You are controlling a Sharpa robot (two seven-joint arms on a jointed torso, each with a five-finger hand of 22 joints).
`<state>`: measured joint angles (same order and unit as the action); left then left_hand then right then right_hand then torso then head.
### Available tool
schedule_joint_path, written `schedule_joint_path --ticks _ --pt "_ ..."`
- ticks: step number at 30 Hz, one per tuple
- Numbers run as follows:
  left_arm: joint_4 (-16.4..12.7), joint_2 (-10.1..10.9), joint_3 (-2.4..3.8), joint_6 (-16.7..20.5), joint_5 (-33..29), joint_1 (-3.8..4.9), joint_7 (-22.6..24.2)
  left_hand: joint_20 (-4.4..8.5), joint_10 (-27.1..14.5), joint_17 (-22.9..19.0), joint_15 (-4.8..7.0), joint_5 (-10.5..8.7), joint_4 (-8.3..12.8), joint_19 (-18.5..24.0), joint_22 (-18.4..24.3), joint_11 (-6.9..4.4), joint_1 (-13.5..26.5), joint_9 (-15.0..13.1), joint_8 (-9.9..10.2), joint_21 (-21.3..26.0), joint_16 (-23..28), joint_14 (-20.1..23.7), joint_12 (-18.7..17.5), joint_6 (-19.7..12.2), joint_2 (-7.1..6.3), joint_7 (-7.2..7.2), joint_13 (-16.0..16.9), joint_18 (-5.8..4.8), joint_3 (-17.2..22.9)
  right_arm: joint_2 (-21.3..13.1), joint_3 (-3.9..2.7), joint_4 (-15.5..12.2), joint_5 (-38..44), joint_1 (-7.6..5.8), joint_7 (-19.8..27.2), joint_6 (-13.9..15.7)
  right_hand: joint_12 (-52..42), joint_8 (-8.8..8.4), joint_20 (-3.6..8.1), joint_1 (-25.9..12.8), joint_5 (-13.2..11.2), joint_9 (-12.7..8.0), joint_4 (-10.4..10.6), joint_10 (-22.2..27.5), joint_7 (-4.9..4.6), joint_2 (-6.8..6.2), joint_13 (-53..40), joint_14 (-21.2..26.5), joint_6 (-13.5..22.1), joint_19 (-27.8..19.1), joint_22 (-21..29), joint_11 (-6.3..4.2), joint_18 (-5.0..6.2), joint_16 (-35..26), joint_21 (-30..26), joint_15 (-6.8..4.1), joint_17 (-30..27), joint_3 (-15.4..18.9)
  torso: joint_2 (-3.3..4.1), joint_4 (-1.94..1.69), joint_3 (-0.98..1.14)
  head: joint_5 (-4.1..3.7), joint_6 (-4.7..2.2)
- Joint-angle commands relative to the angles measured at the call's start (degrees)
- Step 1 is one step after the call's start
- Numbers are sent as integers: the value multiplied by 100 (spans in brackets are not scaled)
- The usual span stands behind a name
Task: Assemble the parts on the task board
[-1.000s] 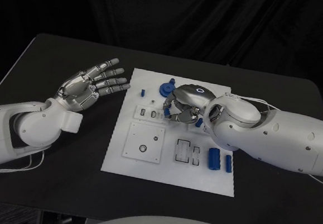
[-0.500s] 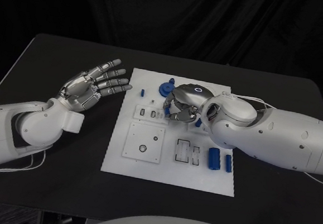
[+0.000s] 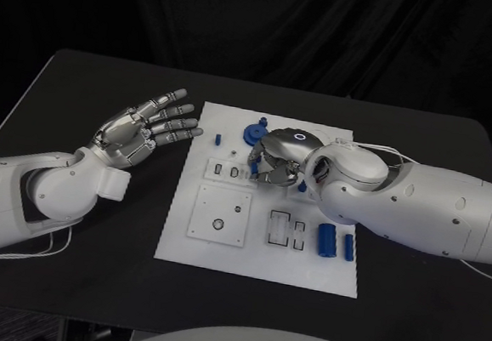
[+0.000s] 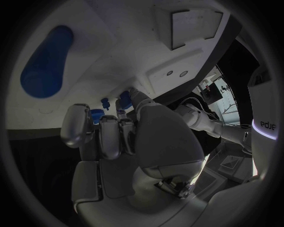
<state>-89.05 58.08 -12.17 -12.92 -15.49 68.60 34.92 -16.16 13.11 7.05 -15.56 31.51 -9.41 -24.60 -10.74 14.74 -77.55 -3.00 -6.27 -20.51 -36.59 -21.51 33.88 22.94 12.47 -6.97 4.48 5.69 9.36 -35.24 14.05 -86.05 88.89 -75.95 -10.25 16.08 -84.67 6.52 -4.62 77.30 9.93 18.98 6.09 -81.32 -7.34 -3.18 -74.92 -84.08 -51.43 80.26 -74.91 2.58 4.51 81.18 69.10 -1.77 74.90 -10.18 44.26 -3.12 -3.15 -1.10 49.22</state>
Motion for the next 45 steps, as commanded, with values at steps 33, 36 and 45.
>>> schedule_joint_path --ticks 33,36,45 --pt "-67 -10 10 869 297 201 -316 25 895 -30 128 381 148 -418 -275 171 370 -98 -388 -587 -436 -257 309 881 -204 -303 -33 27 584 -400 1 26 -1324 -151 1774 1535 488 -180 182 -162 -676 -1043 940 847 261 65 237 102 1870 -409 -404 -272 177 -425 -951 -158 196 645 -237 23 99 125 -319" --pt "-3 -135 10 896 336 425 -447 49 1203 -28 155 492 169 -469 -365 169 404 -131 -540 -752 -553 -397 350 1291 -244 -438 -49 30 690 -612 5 6 -1708 -188 2126 1754 650 -8 91 -292 -620 -901 1023 1124 101 314 505 230 1038 -483 -355 -138 203 -644 -1144 -48 -31 659 -355 43 140 155 -304" --pt "558 -648 10 711 1165 941 -1735 122 1766 4 347 474 155 -639 -585 -36 429 -112 -608 -1165 -880 -898 287 1638 -389 -600 -77 139 790 -1121 14 174 -3583 -159 2868 983 1034 303 -99 -295 277 -789 998 1790 -48 784 1080 588 1 -799 -210 88 293 -1085 -1777 158 -486 559 -684 108 235 318 -264"
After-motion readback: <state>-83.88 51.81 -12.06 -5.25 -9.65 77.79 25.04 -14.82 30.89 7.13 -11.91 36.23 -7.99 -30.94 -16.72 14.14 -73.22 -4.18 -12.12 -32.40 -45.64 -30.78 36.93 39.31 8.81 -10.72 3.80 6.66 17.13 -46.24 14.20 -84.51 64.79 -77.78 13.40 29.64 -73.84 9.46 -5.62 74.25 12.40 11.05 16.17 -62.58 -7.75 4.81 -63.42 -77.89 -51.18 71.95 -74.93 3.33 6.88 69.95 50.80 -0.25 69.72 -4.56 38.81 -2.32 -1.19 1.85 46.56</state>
